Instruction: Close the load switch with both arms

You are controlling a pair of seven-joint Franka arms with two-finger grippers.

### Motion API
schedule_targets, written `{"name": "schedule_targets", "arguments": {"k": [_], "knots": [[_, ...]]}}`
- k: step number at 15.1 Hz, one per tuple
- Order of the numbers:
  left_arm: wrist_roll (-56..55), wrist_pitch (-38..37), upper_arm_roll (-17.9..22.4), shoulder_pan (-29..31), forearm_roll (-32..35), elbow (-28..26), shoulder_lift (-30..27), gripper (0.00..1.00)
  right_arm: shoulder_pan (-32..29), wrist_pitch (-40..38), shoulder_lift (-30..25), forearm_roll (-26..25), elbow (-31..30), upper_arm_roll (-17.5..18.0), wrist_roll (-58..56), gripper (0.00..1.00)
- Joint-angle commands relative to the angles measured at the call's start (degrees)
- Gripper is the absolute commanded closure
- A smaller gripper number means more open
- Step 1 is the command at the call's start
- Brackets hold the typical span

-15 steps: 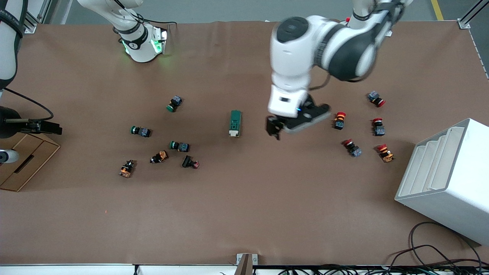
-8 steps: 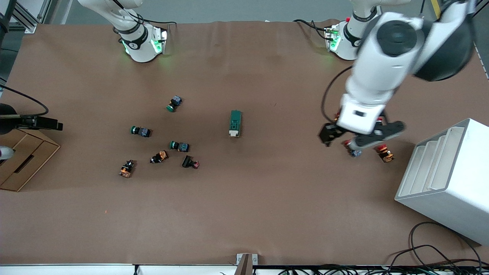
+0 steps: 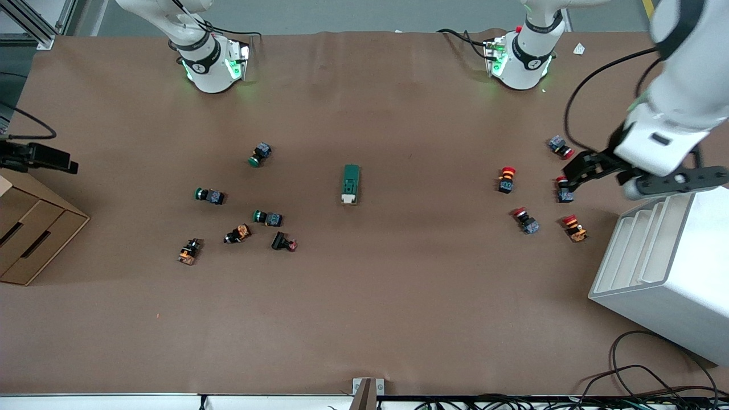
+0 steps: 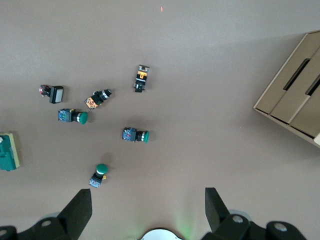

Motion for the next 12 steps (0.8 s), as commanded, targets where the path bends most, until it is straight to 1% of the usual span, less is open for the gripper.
{"name": "schedule_targets", "arguments": {"k": [1,4,7,9,11,12], "knots": [[8.0,-3.7,4.4,-0.3,-2.4,-1.2,-3.8,0.0,0.6,1.4,-4.3,-1.5,-5.5,0.4,-0.2,0.0],[9.8,-7.7,5.9,-0.8,-2.4,-1.7,-6.7,0.0,0.6,2.0,-7.3,-1.5,-8.1,0.7,-0.1,0.0],[11.8,-8.9,6.5,-1.0,-2.5,-4.4,-9.8,0.0,0.5,2.7,-10.7,-1.4,-10.7,1.2,-0.2,0.0],[14.0,-9.0,6.8,-1.0,-3.2,-6.1,-11.6,0.0,0.2,4.0,-13.4,-1.5,-13.5,1.8,-0.2,0.0],[15.2,-9.8,7.1,-1.3,-4.6,-6.5,-12.3,0.0,0.0,5.7,-16.4,-1.5,-17.3,1.8,-0.2,0.0],[15.8,-10.6,8.1,-2.6,-4.6,-6.5,-12.7,0.0,0.0,6.3,-17.9,-1.5,-18.8,1.8,-0.2,0.0]]}}
